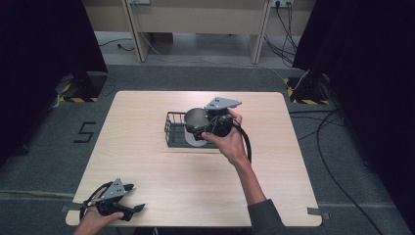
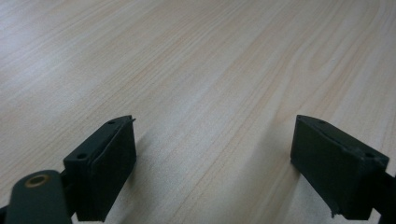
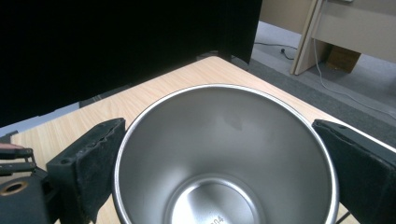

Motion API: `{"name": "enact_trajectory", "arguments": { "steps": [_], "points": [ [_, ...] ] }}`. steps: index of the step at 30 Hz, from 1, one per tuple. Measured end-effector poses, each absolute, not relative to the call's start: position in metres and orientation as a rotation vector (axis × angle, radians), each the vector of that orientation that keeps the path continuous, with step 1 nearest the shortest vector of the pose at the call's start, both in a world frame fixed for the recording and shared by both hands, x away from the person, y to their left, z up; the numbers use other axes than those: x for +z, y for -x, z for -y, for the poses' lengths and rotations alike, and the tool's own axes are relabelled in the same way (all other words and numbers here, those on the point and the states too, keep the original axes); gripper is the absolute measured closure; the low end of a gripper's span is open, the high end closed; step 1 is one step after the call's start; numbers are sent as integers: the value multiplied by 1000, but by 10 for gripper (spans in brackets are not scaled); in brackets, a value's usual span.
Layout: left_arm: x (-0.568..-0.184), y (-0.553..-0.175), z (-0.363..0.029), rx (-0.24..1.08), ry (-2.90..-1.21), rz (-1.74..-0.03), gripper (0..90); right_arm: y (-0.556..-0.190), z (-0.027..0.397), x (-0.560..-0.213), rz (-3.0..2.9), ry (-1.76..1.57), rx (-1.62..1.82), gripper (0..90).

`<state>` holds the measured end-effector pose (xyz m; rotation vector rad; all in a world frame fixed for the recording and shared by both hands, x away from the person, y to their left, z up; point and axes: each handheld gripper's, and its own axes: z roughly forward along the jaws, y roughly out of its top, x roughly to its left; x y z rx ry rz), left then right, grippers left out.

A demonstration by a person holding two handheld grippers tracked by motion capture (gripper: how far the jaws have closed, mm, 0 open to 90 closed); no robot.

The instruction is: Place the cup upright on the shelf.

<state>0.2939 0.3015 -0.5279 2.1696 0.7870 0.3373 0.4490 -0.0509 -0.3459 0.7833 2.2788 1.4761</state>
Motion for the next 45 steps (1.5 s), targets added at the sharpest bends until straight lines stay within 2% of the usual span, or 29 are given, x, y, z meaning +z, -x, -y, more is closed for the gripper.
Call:
{"name": "enact_trajectory", "arguments": {
  "steps": [19, 45],
  "points": [
    [-528, -294, -302, 338, -2171, -787, 136, -474, 39, -331, -2286, -802, 1418, 63],
    [-528, -294, -302, 336, -2171, -783, 136, -523, 33, -357, -2298, -867, 1349, 63]
  ]
}}
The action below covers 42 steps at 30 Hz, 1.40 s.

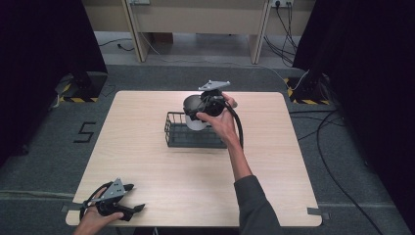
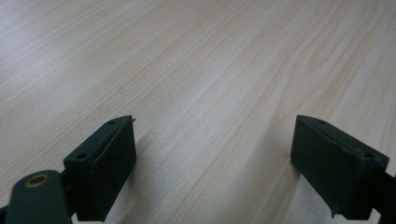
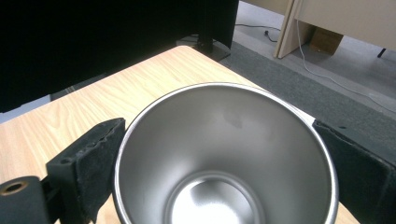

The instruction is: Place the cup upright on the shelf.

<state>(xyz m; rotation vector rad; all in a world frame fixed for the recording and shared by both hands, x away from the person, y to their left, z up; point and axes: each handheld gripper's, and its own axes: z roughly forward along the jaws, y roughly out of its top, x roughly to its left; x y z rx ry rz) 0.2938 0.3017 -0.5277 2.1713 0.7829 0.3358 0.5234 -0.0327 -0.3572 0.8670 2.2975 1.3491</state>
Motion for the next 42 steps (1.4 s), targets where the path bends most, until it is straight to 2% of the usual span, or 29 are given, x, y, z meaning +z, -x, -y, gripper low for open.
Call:
{"name": "enact_trajectory", "arguments": {
  "steps": [31, 42],
  "points": [
    [-528, -294, -302, 334, -2171, -782, 136, -536, 28, -405, -2370, -948, 1255, 57],
    [-528, -294, -302, 333, -2171, -782, 136, -531, 25, -401, -2332, -910, 1205, 50]
  ]
}}
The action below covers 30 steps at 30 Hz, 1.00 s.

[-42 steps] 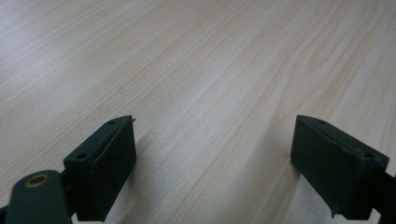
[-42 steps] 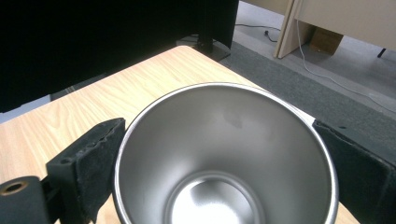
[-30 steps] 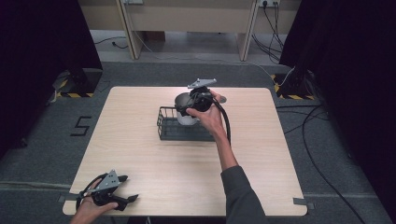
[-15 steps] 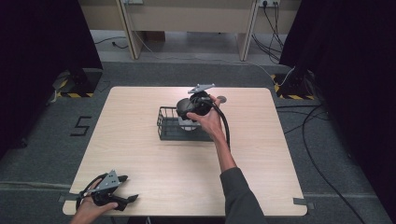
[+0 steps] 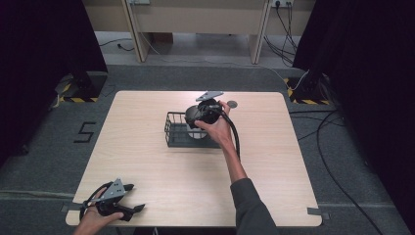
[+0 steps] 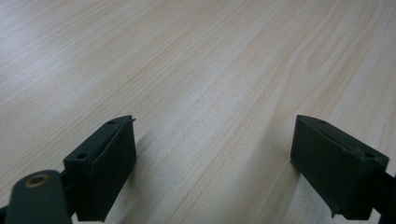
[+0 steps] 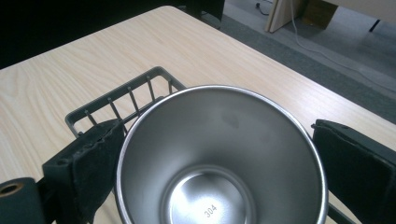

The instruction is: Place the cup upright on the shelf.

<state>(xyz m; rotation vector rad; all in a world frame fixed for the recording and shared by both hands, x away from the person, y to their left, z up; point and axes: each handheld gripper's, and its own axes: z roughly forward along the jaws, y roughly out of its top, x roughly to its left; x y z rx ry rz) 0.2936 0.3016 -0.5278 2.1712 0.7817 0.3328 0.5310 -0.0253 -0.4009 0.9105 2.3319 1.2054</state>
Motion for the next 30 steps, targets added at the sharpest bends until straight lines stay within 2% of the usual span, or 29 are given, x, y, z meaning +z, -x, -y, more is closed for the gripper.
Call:
{"name": "enact_trajectory", "arguments": {
  "steps": [5, 6, 7, 8, 10, 11, 13, 15, 16, 17, 19, 21, 22, 30],
  "points": [
    [-528, -294, -302, 334, -2172, -782, 136, -529, 27, -396, -2297, -910, 1248, 59],
    [-528, -294, -302, 333, -2171, -781, 136, -529, 27, -394, -2276, -915, 1283, 86],
    [-528, -294, -302, 335, -2172, -781, 136, -528, 29, -391, -2250, -924, 1317, 171],
    [-528, -294, -302, 337, -2172, -781, 136, -528, 30, -389, -2228, -940, 1340, 217],
    [-528, -294, -302, 336, -2172, -781, 136, -527, 33, -385, -2215, -962, 1334, 97],
    [-528, -294, -302, 335, -2172, -781, 136, -527, 35, -383, -2210, -963, 1330, 98],
    [-528, -294, -302, 336, -2172, -781, 136, -526, 38, -382, -2209, -970, 1354, 196],
    [-528, -294, -302, 335, -2171, -781, 136, -524, 41, -380, -2210, -965, 1356, 116],
    [-528, -294, -302, 335, -2172, -781, 136, -523, 42, -380, -2208, -962, 1360, 126],
    [-528, -294, -302, 335, -2172, -781, 136, -521, 44, -379, -2209, -961, 1370, 176],
    [-528, -294, -302, 335, -2171, -781, 136, -519, 47, -377, -2208, -965, 1378, 132],
    [-528, -294, -302, 336, -2170, -781, 136, -516, 48, -375, -2205, -956, 1387, 166],
    [-528, -294, -302, 336, -2170, -781, 136, -514, 49, -374, -2205, -953, 1394, 145],
    [-528, -294, -302, 334, -2170, -782, 136, -495, 57, -366, -2202, -906, 1455, 151]
  ]
}}
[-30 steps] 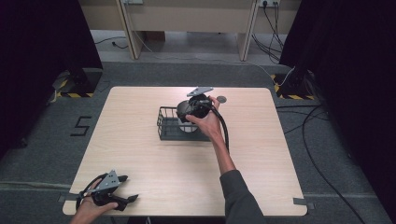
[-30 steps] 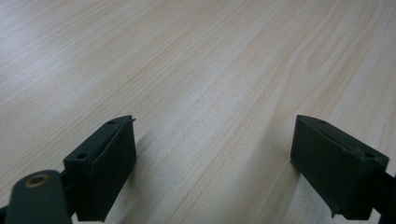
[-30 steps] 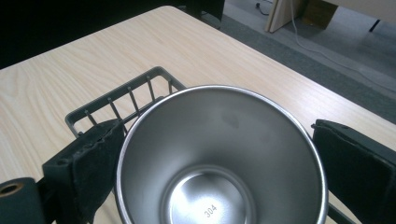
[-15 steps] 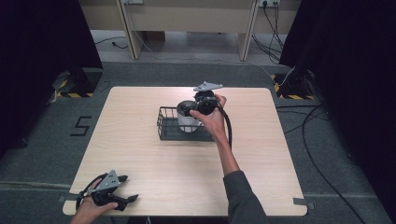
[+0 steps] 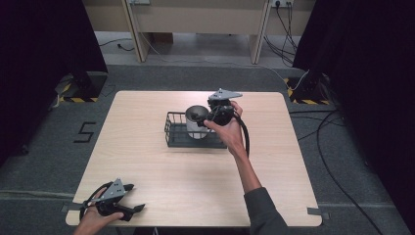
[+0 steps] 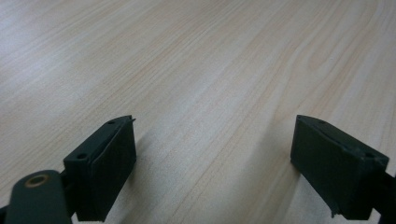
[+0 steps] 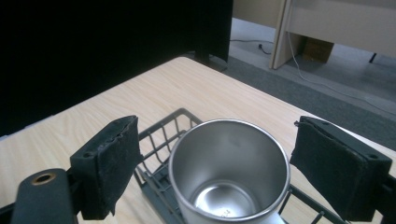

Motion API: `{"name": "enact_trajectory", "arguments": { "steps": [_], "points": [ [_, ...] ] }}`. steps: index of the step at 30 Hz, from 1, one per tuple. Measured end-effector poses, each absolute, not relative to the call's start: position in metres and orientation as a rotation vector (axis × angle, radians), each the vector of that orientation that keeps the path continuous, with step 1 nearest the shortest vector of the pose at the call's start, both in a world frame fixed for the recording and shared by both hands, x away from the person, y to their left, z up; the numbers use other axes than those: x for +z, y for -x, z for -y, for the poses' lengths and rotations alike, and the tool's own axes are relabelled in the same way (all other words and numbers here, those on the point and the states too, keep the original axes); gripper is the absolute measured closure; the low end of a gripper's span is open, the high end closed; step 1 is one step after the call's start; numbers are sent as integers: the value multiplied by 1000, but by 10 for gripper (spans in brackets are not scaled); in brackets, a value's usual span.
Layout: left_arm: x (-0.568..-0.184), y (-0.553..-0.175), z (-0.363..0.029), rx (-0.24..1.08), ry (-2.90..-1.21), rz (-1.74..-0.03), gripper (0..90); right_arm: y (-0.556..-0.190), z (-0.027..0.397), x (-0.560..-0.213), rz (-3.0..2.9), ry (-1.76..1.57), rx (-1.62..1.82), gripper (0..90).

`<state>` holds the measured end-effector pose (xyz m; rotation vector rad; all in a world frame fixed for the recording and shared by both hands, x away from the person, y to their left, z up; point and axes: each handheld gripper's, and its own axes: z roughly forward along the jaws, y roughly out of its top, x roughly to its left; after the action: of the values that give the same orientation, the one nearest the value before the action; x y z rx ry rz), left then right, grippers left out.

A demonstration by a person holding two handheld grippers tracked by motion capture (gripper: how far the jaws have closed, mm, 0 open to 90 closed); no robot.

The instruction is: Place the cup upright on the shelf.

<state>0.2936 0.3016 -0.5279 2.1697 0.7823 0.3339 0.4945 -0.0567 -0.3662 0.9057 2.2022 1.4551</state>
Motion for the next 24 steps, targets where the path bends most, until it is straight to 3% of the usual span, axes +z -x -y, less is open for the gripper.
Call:
{"name": "enact_trajectory", "arguments": {
  "steps": [24],
  "points": [
    [-528, -294, -302, 334, -2171, -782, 136, -447, 86, -376, -2189, -879, 1545, 152]
  ]
}}
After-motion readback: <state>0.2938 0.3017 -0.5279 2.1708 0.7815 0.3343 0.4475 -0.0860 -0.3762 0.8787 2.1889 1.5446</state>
